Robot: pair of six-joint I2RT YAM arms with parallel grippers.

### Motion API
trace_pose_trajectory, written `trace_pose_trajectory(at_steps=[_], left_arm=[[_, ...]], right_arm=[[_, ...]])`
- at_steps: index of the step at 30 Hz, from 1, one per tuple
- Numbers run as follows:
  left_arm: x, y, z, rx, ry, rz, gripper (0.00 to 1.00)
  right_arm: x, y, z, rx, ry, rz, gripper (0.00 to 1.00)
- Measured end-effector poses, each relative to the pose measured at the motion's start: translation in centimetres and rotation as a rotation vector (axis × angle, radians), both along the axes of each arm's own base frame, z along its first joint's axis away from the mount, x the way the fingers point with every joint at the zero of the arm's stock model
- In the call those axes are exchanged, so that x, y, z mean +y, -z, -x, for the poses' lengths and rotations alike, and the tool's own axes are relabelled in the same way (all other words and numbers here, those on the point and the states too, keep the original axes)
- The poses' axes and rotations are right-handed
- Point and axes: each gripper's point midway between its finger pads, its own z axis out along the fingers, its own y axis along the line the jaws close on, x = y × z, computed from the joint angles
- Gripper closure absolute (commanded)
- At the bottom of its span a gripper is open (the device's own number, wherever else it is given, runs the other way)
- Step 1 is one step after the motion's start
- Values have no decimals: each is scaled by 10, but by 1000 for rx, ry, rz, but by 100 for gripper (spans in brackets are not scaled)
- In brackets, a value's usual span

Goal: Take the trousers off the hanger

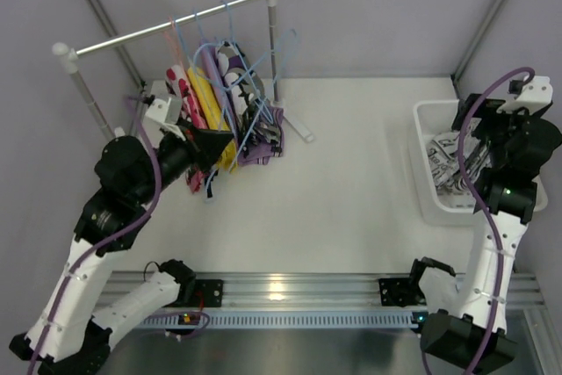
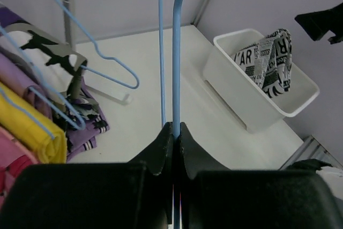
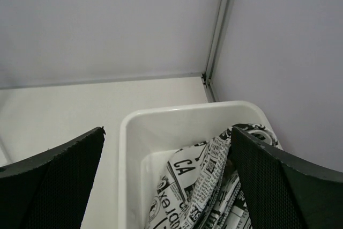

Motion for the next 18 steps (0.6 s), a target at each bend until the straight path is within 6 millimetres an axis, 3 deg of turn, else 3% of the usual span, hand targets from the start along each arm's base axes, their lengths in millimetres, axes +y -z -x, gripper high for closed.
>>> trace_pose_trajectory(at_steps=[5, 10, 14, 18], left_arm=[[56, -3, 16, -50, -172, 46, 100], [99, 10, 36, -46, -349, 84, 100], [126, 42, 36, 75, -517, 100, 100], [150, 89, 30, 257, -673, 66, 100]], right_arm=[[15, 10, -15, 42, -59, -18, 1], [65, 21, -30, 90, -188, 8, 1], [101, 22, -38, 105, -268, 38, 0], [115, 22, -45, 114, -290, 49, 1]])
